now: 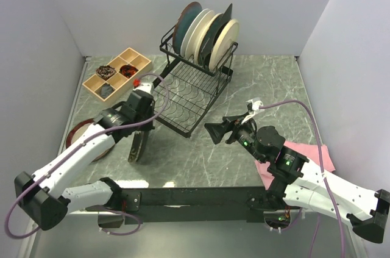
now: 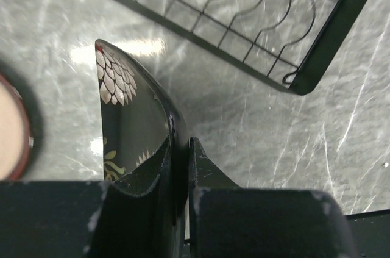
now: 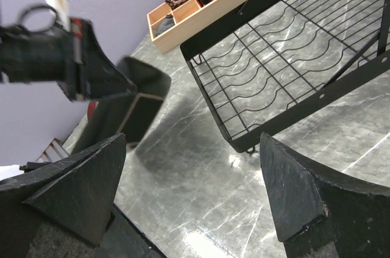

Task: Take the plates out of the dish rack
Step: Place the plate at the center of the board.

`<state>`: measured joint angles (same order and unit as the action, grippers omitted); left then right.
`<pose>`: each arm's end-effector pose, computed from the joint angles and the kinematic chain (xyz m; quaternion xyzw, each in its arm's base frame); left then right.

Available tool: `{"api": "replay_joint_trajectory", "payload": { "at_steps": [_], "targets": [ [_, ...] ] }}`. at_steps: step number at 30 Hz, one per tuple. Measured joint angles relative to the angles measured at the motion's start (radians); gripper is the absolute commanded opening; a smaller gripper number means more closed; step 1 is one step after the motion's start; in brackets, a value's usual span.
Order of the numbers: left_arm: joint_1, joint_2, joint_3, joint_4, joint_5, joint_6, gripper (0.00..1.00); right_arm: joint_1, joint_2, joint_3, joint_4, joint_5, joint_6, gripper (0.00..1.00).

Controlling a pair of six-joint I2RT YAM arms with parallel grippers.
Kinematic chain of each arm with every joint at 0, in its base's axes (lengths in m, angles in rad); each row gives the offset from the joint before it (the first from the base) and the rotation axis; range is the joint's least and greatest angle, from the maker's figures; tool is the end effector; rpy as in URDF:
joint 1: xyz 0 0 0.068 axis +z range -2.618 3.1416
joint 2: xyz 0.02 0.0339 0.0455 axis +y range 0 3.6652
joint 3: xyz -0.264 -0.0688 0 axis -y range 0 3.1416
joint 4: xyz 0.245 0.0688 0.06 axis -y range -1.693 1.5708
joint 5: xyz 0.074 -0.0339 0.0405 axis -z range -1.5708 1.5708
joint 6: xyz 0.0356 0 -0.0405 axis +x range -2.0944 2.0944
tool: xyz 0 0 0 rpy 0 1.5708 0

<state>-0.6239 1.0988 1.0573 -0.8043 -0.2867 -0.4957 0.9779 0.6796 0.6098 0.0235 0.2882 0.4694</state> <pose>0.1836 -0.1197 0.3175 0.0087 0.9268 -0.0732 0.3683 0.1041 0.1364 0.3172 -0.0841 0.7177 0.3747 0.5809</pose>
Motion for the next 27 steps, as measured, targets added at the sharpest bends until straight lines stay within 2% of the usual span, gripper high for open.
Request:
{"api": "replay_joint_trajectory", "payload": {
  "at_steps": [10, 13, 20, 27],
  "targets": [
    [-0.096, 0.085, -0.059, 0.065, -0.069, -0.063, 0.01, 0.0, -0.01, 0.0, -0.001, 0.006, 0.0, 0.95],
    [-0.129, 0.136, -0.071, 0.092, -0.095, -0.076, 0.09, 0.0, -0.014, 0.0, -0.001, 0.006, 0.0, 0.95],
    [-0.188, 0.21, -0.091, 0.151, -0.149, -0.09, 0.09, 0.0, -0.018, 0.0, -0.001, 0.006, 0.0, 0.95],
    [-0.244, 0.245, -0.123, 0.211, -0.2, -0.097, 0.15, 0.0, -0.019, 0.0, -0.001, 0.006, 0.0, 0.96]
  ]
}}
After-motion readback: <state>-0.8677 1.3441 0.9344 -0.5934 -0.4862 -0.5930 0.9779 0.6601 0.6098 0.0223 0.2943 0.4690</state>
